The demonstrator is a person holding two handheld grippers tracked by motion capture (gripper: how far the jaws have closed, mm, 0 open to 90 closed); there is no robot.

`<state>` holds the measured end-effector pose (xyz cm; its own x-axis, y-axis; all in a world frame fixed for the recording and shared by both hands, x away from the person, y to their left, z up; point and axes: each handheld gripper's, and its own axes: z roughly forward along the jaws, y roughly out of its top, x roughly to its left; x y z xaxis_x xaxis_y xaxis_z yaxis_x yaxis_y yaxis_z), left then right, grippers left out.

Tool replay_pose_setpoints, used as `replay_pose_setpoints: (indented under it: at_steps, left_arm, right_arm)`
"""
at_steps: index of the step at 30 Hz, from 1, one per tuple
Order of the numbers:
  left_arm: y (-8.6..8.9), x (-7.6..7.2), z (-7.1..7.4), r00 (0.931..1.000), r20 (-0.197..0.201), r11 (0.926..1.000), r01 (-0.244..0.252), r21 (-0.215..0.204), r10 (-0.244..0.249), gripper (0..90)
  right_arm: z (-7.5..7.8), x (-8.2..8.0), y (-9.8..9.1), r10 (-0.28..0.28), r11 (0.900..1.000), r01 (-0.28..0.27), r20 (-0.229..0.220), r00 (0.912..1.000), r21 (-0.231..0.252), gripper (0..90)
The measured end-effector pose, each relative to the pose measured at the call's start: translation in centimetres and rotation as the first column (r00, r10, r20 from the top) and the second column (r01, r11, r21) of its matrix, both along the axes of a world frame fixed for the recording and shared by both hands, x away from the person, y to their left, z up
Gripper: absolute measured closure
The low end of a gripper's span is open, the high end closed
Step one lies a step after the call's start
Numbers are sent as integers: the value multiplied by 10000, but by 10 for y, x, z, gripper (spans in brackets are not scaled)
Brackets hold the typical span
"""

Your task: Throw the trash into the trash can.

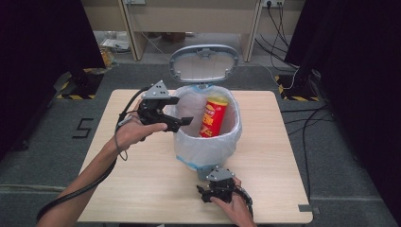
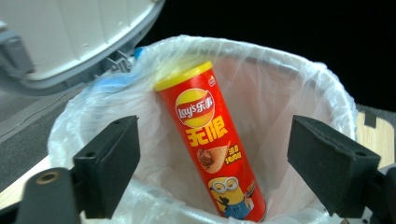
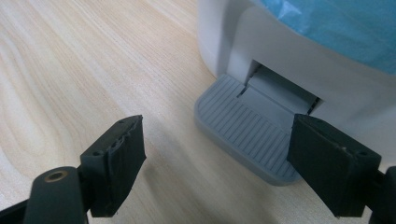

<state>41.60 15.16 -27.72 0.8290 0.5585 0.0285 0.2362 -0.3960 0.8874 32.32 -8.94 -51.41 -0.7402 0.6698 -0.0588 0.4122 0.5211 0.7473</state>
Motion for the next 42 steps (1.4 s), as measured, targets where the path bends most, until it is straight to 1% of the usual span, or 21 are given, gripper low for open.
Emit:
replay_pose_setpoints:
  at_steps: [2, 5, 7, 9, 14, 17, 21, 24, 28, 29, 32, 35, 37, 40, 42]
  left_arm:
    - [4, -1, 1, 10000, 42, 10000, -35, -14, 35, 149]
    - [14, -1, 3, 9998, -21, 9994, -188, -288, 187, 148]
    - [20, -3, 4, 9997, 39, 9991, -237, -341, 238, 148]
    - [26, -4, 4, 9994, 58, 9986, -352, -406, 355, 148]
    - [44, -7, 1, 9979, 108, 9969, -637, -465, 643, 148]
    - [56, -8, -4, 9966, 32, 9950, -814, -572, 817, 149]
    - [73, -9, -15, 9933, -133, 9907, -1155, -717, 1149, 149]
    - [83, -8, -26, 9887, -144, 9864, -1497, -674, 1490, 149]
    - [95, -7, -38, 9833, -221, 9805, -1821, -746, 1809, 149]
    - [98, -7, -43, 9808, -275, 9775, -1946, -808, 1930, 149]
    - [105, -7, -55, 9757, -347, 9725, -2186, -803, 2164, 149]
    - [109, -9, -68, 9737, -536, 9702, -2255, -882, 2214, 149]
    - [112, -10, -75, 9726, -620, 9696, -2289, -858, 2242, 149]
    - [116, -12, -87, 9680, -726, 9652, -2460, -885, 2401, 149]
    - [119, -14, -97, 9647, -784, 9632, -2573, -776, 2514, 149]
  right_arm:
    - [0, 0, 0, 20, 10000, -20, 30, 10000, -45, 190]
    - [0, 0, 0, -1, 10000, 1, -1, 10000, -1, 190]
    - [0, 0, 0, 16, 10000, -16, 24, 10000, -39, 190]
    - [0, 0, 0, 12, 10000, -12, -7, 10000, 25, 190]
    - [0, 0, 0, 4, 10000, -4, -6, 10000, 23, 190]
    - [0, 0, 0, 3, 10000, -3, 26, 10000, -41, 190]
    - [0, 0, 0, -6, 10000, 6, 1, 10000, 9, 190]
    - [0, 0, 0, -1, 10000, 1, -4, 10000, 17, 190]
    - [0, 0, 0, -12, 10000, 12, 8, 10000, -8, 190]
    - [0, 0, 0, -3, 10000, 3, 5, 10000, 1, 190]
    - [0, 0, 0, -2, 10000, 2, 2, 10000, -17, 190]
    - [0, 0, 0, 30, 10000, -30, 14, 10000, 12, 190]
    - [0, 0, 0, -4, 10000, 4, 13, 10000, 2, 190]
    - [0, 0, 0, 14, 10000, -14, 8, 10000, 30, 190]
    - [0, 0, 0, 0, 10000, 0, 13, 10000, 10, 190]
